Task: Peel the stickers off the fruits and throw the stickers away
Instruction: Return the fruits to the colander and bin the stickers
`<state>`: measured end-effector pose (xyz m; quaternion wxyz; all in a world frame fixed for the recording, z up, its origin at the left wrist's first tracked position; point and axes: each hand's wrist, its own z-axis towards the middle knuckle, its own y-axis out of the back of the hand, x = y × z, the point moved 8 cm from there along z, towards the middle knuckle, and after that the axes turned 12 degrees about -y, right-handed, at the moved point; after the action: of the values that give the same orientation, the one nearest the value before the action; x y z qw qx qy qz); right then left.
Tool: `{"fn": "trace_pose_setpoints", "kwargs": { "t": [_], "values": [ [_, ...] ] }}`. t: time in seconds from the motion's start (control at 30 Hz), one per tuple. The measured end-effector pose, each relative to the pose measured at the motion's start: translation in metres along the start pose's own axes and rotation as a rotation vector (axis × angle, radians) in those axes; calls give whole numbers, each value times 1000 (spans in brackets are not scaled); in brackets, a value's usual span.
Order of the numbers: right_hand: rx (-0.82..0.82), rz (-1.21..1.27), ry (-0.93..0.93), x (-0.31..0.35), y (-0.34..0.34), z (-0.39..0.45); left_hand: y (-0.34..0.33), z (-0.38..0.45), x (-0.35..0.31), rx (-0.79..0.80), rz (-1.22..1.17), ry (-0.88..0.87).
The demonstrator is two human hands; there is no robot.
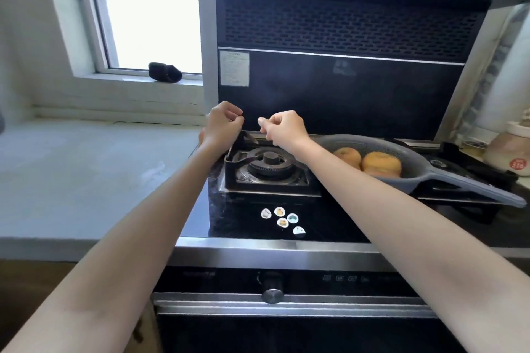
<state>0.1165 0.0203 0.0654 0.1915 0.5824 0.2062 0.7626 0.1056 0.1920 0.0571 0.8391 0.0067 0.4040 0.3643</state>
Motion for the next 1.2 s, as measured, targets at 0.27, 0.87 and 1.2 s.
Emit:
{"fn": "trace_pose_setpoints", "kwargs": {
  "t": [0.27, 0.87, 1.2],
  "values": [
    [72, -112, 59, 14, -52, 34, 7, 17, 72, 9, 148, 161],
    [65, -103, 72, -6, -67, 70, -33, 43, 160, 258, 147, 332],
    [35, -82, 66, -5, -40, 56, 2, 48, 125, -16, 195, 189]
  ]
}}
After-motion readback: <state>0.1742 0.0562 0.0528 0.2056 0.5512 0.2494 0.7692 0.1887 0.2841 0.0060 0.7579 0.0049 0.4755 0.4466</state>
